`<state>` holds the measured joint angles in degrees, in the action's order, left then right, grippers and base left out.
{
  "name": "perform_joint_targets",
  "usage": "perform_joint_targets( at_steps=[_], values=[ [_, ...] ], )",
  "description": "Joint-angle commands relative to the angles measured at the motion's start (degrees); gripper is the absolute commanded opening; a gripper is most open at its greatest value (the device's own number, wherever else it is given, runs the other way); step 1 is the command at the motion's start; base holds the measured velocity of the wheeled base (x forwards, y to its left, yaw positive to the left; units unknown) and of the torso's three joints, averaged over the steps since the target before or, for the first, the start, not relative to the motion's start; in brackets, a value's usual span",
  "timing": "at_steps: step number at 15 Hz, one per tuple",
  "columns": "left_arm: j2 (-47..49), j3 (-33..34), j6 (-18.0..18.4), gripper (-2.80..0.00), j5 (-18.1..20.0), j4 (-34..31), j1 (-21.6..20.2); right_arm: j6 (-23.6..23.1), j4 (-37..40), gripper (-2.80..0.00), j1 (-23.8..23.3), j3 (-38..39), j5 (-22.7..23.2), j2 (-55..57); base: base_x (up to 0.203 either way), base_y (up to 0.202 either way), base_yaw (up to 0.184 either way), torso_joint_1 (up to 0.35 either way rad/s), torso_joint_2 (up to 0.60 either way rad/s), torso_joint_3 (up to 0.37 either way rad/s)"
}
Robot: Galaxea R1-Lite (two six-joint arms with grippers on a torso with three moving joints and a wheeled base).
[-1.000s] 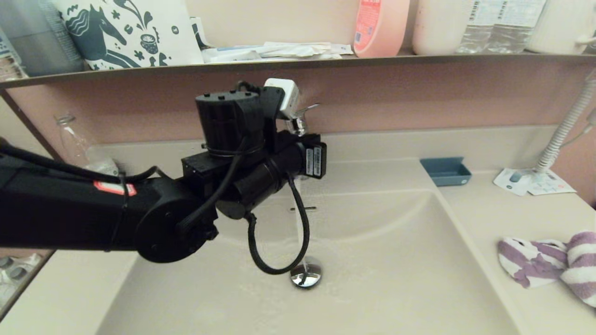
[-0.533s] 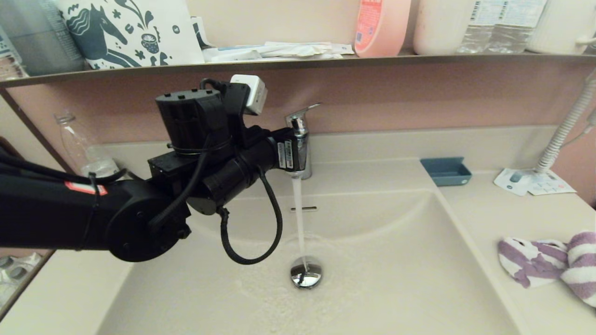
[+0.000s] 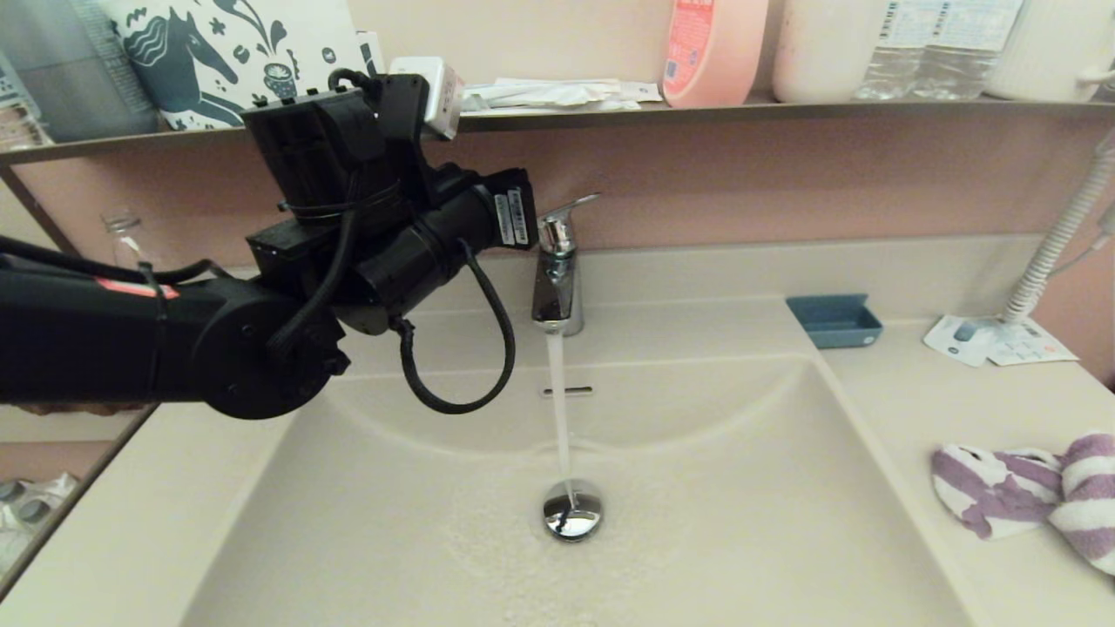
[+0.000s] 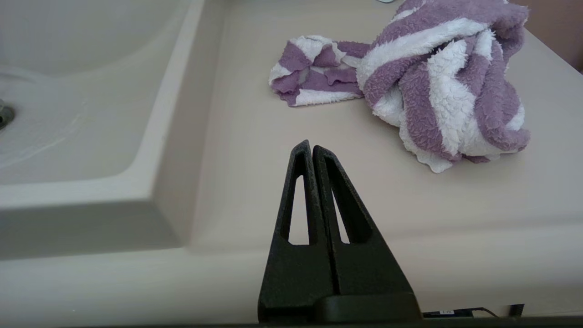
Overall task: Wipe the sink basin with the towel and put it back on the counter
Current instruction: Turn off the faucet
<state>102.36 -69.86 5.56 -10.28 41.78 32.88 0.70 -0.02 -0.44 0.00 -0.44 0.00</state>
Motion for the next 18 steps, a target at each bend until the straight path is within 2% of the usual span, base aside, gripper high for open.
perform_joint_targets(
  at_steps=[1,3,9,18],
  values=[
    [1.95,-3.43,0.33,-2.80,-0.23,0.28,0.16,0.00,0.00,-2.80,0.00,0.00,0.00,0.02,0.000,0.000,0.000,0.000,0.00,0.000],
    [2.77,-4.67,1.44,-2.80,-0.31,0.23,1.29,0.00,-0.02,-2.80,0.00,0.00,0.00,0.07,0.000,0.000,0.000,0.000,0.00,0.000],
    [6.09,-7.95,1.56,-2.80,-1.03,0.32,5.31,0.00,0.01,-2.80,0.00,0.00,0.00,0.02,0.000,0.000,0.000,0.000,0.00,0.000],
    [6.15,-1.99,1.38,-2.80,-3.35,0.93,10.53,0.00,-0.03,-2.80,0.00,0.00,0.00,0.06,0.000,0.000,0.000,0.000,0.00,0.000]
  ],
)
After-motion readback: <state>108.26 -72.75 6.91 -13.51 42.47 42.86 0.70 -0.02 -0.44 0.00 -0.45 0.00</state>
